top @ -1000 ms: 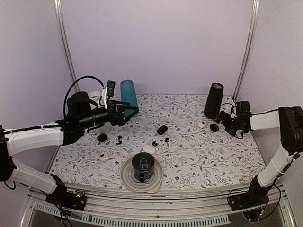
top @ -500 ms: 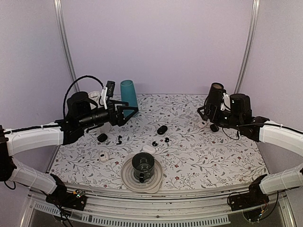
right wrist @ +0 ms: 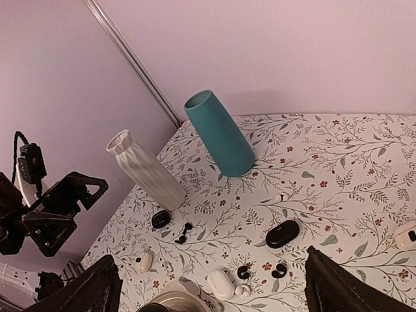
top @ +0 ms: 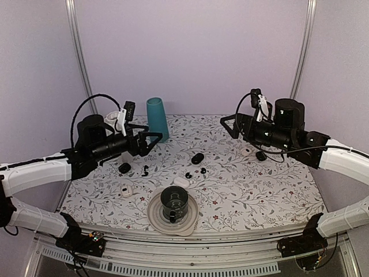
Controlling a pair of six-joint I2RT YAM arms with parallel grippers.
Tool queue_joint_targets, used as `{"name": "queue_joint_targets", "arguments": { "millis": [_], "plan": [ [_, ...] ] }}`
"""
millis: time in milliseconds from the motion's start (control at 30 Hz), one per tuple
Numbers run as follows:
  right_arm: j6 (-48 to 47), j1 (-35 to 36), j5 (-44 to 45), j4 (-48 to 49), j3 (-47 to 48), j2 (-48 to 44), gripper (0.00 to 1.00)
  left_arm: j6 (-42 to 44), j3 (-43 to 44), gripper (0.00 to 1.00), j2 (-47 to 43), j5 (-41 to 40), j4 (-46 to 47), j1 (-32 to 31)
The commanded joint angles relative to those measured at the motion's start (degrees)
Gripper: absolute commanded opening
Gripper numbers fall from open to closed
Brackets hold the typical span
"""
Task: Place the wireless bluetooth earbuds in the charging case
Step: Reset both arms
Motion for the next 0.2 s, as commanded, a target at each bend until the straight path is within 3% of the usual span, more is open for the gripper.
{"name": "queue_joint_targets", "arguments": {
  "millis": [0,167],
  "plan": [
    [-1.4,0.1,1.2,1.9,-0.6,-0.9,0.99,2.6,-1.1,0.96,-2.8,-4.3,-2.5,0.9],
    [-2.9,0.0,4.1,1.2,0.0,-1.5,0.99,2.8,-1.6,0.96,-4.1,-7.3,-2.9,0.8]
  ]
}}
